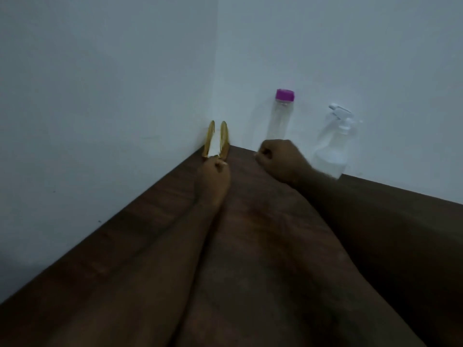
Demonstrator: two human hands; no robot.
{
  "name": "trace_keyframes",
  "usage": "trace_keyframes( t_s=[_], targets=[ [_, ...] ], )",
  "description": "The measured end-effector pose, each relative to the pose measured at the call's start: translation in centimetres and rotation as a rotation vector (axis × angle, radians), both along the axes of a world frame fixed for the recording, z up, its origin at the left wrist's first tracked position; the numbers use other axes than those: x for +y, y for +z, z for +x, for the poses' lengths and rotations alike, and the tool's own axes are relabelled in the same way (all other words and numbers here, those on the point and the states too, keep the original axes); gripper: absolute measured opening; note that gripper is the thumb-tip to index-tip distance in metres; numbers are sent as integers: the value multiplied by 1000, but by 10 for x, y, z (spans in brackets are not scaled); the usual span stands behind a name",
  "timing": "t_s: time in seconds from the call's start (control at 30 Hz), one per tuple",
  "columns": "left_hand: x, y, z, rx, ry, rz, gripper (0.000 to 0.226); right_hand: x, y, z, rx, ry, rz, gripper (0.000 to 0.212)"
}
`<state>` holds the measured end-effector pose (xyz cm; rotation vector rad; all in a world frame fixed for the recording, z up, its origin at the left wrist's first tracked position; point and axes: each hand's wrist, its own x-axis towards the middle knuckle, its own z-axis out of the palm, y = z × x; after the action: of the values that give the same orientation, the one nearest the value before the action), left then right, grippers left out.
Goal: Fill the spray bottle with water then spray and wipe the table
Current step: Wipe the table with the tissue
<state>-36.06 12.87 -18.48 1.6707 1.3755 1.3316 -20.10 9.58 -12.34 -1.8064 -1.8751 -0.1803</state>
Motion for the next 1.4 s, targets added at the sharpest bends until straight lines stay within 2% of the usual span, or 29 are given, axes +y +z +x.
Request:
trace_keyframes(
  t_s=[0.1,0.17,0.3,0.4,0.57,0.77,0.87,1.0,1.07,1.17,1.27,1.33,1.4],
  targets=[
    [31,-5,-27,125,38,59,18,31,-4,-42,-74,71,-118,13],
    [44,-7,-34,137,33,61,15,52,-12,-59,-102,43,-145,12],
    [59,-14,-37,127,41,-13,17,80,-28,-79,-250,-74,-97,23],
    [63,-17,-35,137,21,-9,15,99,-38,-88,-338,-125,-165,30],
    [65,-19,-34,136,10,12,16,120,-43,-92,-350,-188,-277,36],
    [63,-19,-34,97,-2,2,16,137,-50,-94,-323,-201,-230,34],
    [58,-17,-35,60,-10,-5,15,134,-53,-92,-312,-186,-116,29],
    [59,-12,-37,-79,7,-10,19,115,-39,-92,62,-140,156,28],
    [57,-10,-37,-172,20,9,22,99,-26,-89,264,-112,206,21],
    [46,1,-37,-464,7,-14,33,68,-3,-75,638,-64,129,18],
    [30,13,-35,-853,-117,-211,37,22,19,-63,1116,17,-4,10],
    [12,19,-31,-891,-292,-364,52,-12,30,-57,1260,56,-30,12],
    [-7,23,-26,-809,-440,-381,62,-44,36,-50,1259,9,-40,19]
  ],
)
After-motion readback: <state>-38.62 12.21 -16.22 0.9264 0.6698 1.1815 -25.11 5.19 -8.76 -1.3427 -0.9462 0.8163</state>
